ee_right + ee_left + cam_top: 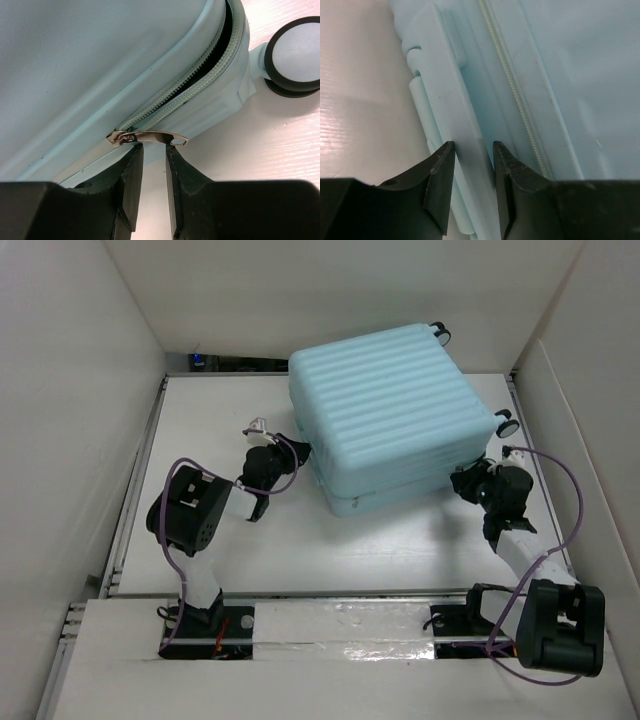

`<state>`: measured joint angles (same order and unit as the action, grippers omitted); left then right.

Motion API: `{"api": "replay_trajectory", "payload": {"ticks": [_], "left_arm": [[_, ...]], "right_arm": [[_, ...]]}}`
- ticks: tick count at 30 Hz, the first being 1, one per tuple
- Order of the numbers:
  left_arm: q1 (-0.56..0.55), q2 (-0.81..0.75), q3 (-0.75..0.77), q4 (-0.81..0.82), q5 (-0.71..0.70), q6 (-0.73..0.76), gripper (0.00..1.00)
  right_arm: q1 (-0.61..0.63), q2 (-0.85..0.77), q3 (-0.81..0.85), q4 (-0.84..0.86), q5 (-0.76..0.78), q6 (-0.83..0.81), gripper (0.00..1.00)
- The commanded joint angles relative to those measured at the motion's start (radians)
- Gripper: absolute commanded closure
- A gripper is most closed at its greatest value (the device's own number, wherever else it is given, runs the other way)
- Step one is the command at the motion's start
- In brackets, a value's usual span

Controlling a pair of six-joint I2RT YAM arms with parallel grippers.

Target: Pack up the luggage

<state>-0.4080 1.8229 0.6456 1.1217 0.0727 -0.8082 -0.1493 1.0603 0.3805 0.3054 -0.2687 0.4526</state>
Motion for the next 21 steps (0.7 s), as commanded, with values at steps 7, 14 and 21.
{"api": "replay_trajectory", "payload": {"ticks": [7,14,21], "left_arm": [[-0.009,0.109,0.045,0.125,0.021,-0.031,1.00],[-0.078,0.015,-0.078,0.053,-0.043,0.041,1.00],[-0.124,-0.100,-0.175,0.010,-0.063,0.033,1.00]], "right_arm": [[-0.033,-0.046,0.041,0.121,0.005,0.024,0.68],[-0.088,0.075,0.170,0.141,0.088,0.029,0.63],[-0.196,0.173,0.264,0.189,0.057,0.072,0.43]]}}
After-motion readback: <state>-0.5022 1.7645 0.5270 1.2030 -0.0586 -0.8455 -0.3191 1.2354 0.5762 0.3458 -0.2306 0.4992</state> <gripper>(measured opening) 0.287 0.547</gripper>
